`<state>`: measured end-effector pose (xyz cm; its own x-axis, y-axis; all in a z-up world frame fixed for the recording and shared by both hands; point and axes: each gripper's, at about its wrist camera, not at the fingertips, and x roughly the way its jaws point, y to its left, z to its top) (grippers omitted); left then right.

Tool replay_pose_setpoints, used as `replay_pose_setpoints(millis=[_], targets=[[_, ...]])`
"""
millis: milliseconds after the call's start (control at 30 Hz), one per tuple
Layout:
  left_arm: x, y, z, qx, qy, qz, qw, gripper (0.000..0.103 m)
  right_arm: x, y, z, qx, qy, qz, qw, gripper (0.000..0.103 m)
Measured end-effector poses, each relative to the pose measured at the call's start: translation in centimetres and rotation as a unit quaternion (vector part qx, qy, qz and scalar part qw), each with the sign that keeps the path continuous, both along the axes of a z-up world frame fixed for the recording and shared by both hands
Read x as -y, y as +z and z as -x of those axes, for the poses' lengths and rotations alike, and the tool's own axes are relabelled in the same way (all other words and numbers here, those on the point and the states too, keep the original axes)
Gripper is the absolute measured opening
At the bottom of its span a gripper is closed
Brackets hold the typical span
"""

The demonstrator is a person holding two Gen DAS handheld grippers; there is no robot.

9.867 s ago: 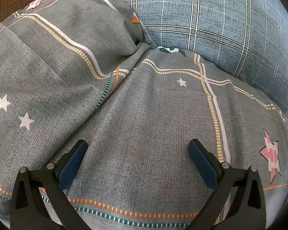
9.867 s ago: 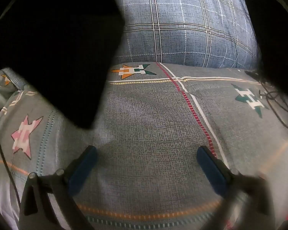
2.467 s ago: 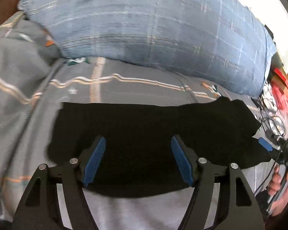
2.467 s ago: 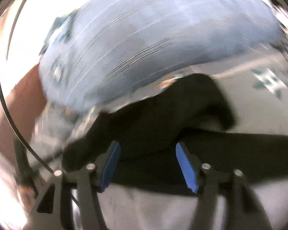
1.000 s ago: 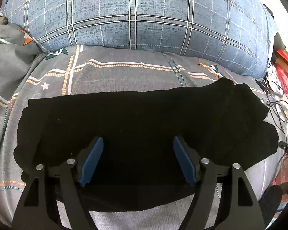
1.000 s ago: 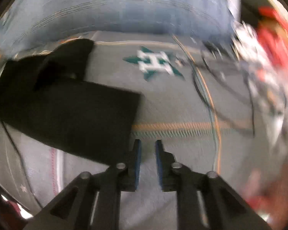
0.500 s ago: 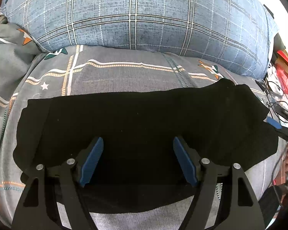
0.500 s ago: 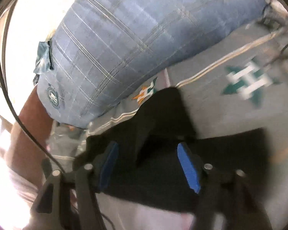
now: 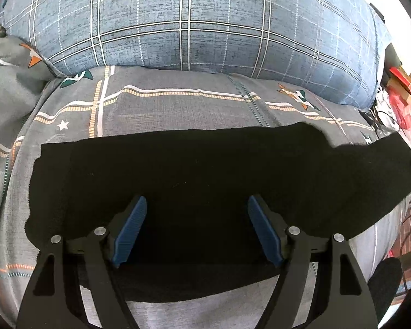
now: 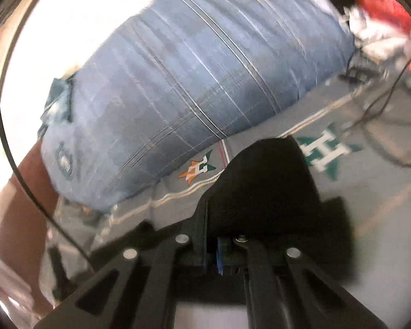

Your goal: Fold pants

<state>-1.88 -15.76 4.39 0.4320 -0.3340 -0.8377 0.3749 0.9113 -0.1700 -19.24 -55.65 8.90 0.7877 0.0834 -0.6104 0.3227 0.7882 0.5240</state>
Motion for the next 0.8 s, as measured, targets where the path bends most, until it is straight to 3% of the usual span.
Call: replay_pose_setpoints(millis=[100,200,300,367,433,533,633,800], targets=[[0.3,-0.3,0.3,0.004,0.002,-0.011,0.9999,0.077,-0.3,-2.6,0.2,-0.096,-0.003,0.038,0.995,0.010],[0.5,-0.4,1.0,0.012,-0.004,-0.024,0.9996,0.077,0.5,-6.0,0.0,-0.179,-0.015,0.024,0.983,0.014],[0.1,0.0,1.3,0.013,-0.012,-0.023,0.9996,0.077,1.8,-6.0,1.7,-0.180,-0.043,0.019,0.983,0.034],[-0.3,0.2,1.2,0.012,-0.009,-0.022,0.9997,0.077,3.1,-5.0,3.3,-0.162,-0.068,0.026,0.984,0.039],[-1.0,0.5,1.3,0.015,0.000,-0.016,0.9998,0.077,4.0,-4.4,4.0,-0.165,-0.088,0.032,0.982,0.039],[-2.4,0.7,1.4,0.015,0.016,-0.009,0.9997,0.077,4.2,-2.6,5.0,-0.170,-0.125,0.097,0.973,0.040],[-3.7,0.7,1.4,0.008,0.029,-0.004,0.9995,0.077,3.9,-2.4,4.7,-0.158,-0.096,0.096,0.978,0.045],[-5.4,1.5,1.8,0.021,0.044,-0.004,0.9988,0.077,3.3,-4.1,2.0,-0.172,-0.070,0.131,0.974,0.041]])
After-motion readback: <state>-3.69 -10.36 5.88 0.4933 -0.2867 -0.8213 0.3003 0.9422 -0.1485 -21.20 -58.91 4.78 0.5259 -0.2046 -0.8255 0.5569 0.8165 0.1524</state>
